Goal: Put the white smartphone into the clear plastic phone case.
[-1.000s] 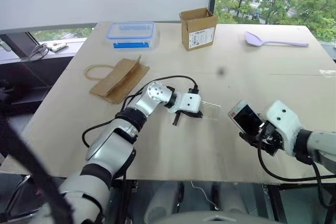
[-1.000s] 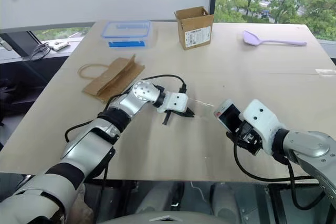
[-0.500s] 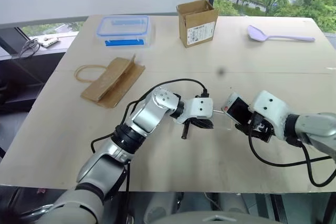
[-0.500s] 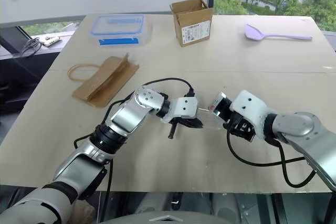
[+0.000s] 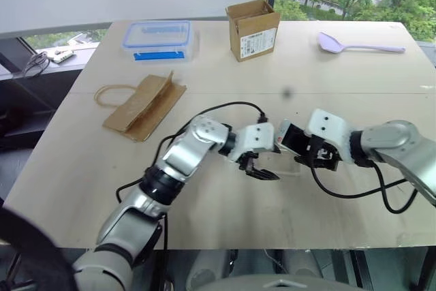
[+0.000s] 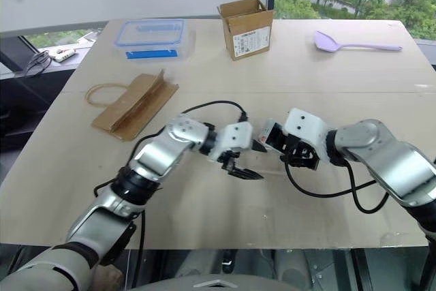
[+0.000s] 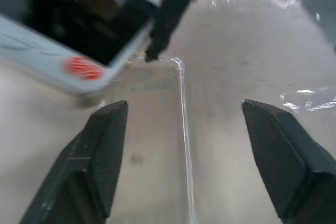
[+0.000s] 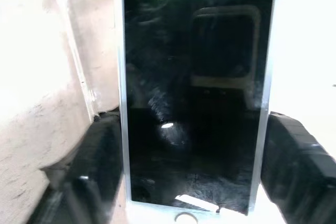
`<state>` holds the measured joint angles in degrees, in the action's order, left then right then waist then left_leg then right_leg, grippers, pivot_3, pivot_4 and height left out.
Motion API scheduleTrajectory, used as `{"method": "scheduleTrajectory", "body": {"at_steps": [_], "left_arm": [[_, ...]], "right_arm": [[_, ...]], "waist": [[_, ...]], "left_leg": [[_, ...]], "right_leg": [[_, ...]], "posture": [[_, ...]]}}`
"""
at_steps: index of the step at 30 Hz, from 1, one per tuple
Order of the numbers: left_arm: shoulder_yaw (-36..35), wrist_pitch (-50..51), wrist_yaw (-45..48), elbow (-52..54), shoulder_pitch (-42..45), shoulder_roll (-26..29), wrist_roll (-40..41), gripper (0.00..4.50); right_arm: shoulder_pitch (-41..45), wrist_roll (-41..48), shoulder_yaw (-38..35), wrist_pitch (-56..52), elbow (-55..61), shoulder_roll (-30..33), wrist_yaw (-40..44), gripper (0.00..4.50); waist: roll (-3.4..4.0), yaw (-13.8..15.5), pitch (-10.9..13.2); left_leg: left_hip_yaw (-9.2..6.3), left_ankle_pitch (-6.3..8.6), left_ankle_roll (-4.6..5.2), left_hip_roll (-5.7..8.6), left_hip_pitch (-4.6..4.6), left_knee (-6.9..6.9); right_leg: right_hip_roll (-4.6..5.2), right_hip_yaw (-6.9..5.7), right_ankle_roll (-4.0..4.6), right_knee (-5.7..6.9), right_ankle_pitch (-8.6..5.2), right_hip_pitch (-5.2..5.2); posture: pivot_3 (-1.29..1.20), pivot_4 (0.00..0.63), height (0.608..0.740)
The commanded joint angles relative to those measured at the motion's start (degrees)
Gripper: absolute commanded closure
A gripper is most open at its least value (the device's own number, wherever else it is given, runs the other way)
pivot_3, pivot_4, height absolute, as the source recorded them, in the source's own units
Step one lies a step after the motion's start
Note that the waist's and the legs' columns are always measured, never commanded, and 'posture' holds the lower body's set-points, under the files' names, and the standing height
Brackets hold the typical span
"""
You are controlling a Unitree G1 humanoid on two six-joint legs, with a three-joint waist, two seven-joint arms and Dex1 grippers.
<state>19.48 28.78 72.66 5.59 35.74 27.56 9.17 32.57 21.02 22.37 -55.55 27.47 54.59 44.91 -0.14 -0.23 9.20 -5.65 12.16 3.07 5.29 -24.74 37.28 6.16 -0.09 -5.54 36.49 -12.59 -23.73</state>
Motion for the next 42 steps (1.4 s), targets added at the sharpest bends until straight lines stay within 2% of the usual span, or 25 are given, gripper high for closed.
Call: {"method": "scheduleTrajectory", "body": {"at_steps": [1,5,9,17,23,32,38,41,42], "left_arm": [[-7.3,2.5,-3.0,4.5,-4.5,2.9,4.2,1.14],[-11.8,-0.1,-8.1,2.3,-11.5,6.4,2.4,1.14],[-13.6,-2.2,-12.6,2.3,-16.0,6.3,2.3,1.14],[-14.0,-5.2,-15.1,3.0,-19.3,6.7,3.5,1.14],[-13.7,-5.2,-16.2,5.5,-21.2,5.9,4.7,1.14],[-13.1,-5.8,-17.3,7.1,-23.3,6.3,5.0,1.14],[-13.0,-4.9,-18.6,9.6,-24.4,6.1,5.7,1.14],[-13.6,-4.2,-17.9,11.7,-25.1,5.9,7.9,1.14],[-14.0,-4.5,-17.5,12.3,-25.3,5.8,8.9,1.14]], "right_arm": [[1.7,-1.8,1.2,2.6,-0.2,-1.2,2.7,0.07],[0.9,-3.5,3.1,3.8,-0.9,-3.3,3.6,0.07],[0.4,-6.0,4.3,5.2,-2.4,-4.3,3.9,0.07],[2.3,-8.9,2.3,8.9,-7.2,-5.1,5.8,0.07],[7.2,-7.8,1.9,9.1,-14.9,-6.5,11.8,0.07],[12.4,-12.1,6.1,14.8,-29.6,-8.6,21.5,0.07],[12.5,-14.7,7.7,17.6,-32.9,-9.0,26.8,0.07],[12.4,-15.9,7.1,18.0,-34.2,-9.8,26.8,0.07],[12.4,-16.3,6.8,18.2,-34.7,-10.0,26.8,0.31]], "waist": [[0.0,-0.3,0.0],[0.01,-0.3,0.0],[0.01,0.0,0.0],[0.01,0.9,0.0],[0.01,0.8,0.0],[0.02,0.8,0.0],[0.02,0.8,0.0],[0.02,0.9,0.0],[0.02,0.9,0.0]], "left_leg": [[0.0,0.0,0.0,0.0,0.02,0.0],[-0.01,0.0,-0.01,0.01,0.03,0.0],[-0.02,0.0,-0.02,0.02,0.05,-0.01],[-0.03,0.02,-0.01,0.05,0.06,0.01],[0.0,0.02,-0.01,0.05,0.06,0.0],[0.02,0.02,-0.01,0.05,0.07,0.0],[0.05,-0.02,-0.09,0.05,0.06,-0.01],[0.04,-0.01,-0.09,0.05,0.07,-0.01],[0.04,-0.01,-0.09,0.05,0.08,-0.01]], "right_leg": [[0.0,0.01,0.0,0.0,0.0,0.0],[0.0,0.01,0.0,0.02,0.0,0.01],[0.02,0.01,0.01,0.04,0.01,0.0],[0.05,0.01,0.04,0.07,0.03,-0.05],[0.05,0.04,0.05,0.12,0.04,-0.08],[0.04,0.06,0.06,0.12,0.05,-0.09],[0.04,0.09,0.06,0.13,0.05,-0.1],[0.04,0.09,0.06,0.13,0.04,-0.1],[0.04,0.09,0.06,0.14,0.05,-0.1]], "posture": [[0.0,0.15,0.74],[0.0,0.15,0.74],[0.0,0.15,0.74],[0.0,0.15,0.74],[0.0,0.15,0.74],[0.0,0.15,0.74],[0.0,0.15,0.74],[0.0,0.15,0.74],[0.0,0.15,0.74]]}}
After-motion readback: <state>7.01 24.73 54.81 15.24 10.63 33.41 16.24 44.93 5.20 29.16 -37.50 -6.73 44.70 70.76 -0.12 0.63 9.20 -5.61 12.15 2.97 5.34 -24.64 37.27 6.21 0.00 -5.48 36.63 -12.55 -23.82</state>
